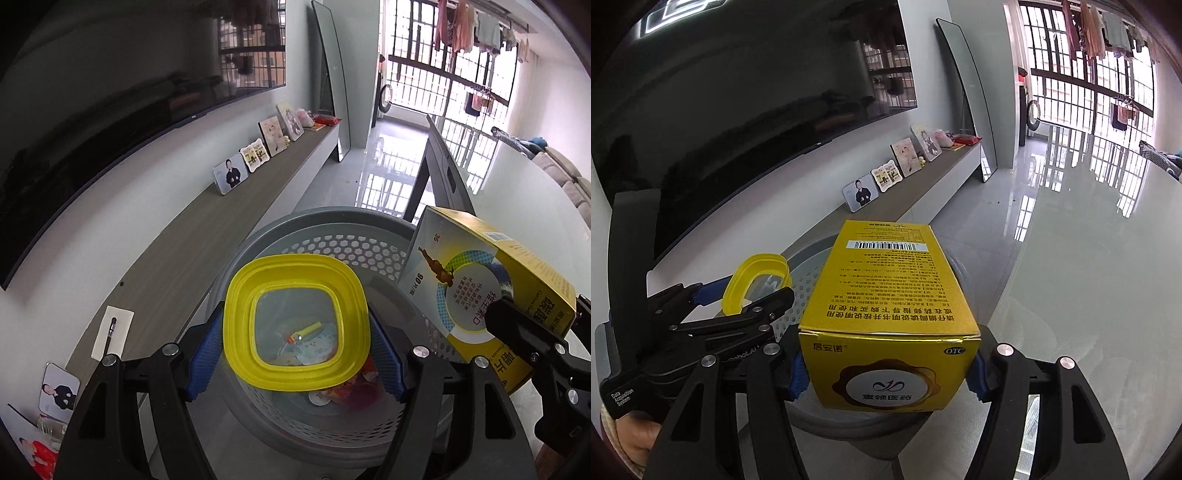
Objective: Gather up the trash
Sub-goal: 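Carry the yellow box and lid over the grey basket and open both tools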
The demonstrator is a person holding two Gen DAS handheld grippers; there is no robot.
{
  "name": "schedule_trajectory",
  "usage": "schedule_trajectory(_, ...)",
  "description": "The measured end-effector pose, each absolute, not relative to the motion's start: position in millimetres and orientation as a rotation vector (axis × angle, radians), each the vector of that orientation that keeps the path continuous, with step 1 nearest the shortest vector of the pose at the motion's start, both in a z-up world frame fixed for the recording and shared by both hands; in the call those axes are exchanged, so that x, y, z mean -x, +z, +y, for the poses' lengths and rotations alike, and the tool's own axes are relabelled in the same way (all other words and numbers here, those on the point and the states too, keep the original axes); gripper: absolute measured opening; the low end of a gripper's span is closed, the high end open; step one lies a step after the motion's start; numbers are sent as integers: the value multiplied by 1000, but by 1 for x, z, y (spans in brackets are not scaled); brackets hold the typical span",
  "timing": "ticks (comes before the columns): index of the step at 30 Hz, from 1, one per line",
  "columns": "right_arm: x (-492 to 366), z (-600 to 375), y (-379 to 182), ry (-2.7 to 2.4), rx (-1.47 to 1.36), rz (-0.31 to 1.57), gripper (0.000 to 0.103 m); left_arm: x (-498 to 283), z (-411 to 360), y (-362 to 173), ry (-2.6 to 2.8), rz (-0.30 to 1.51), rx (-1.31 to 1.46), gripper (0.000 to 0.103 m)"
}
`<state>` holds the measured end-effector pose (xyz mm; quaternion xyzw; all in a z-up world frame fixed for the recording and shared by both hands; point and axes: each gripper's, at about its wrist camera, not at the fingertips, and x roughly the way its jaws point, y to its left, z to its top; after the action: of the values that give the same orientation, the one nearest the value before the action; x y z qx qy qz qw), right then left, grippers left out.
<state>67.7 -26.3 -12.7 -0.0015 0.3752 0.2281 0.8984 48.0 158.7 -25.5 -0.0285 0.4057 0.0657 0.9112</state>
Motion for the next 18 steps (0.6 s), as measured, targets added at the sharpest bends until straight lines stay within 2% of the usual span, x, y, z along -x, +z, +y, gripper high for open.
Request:
schedule_trajectory(3, -72, -25, -17, 484, 9, 784, 63, -48, 163, -27, 147, 839, 66, 71)
schedule_trajectory(7, -73, -28, -18, 487, 10, 778, 66, -45, 166, -25, 168, 835, 68, 82)
schedule_trajectory(18, -63, -32, -19, 465, 3, 763, 67, -45, 163, -22, 184, 831, 65, 86)
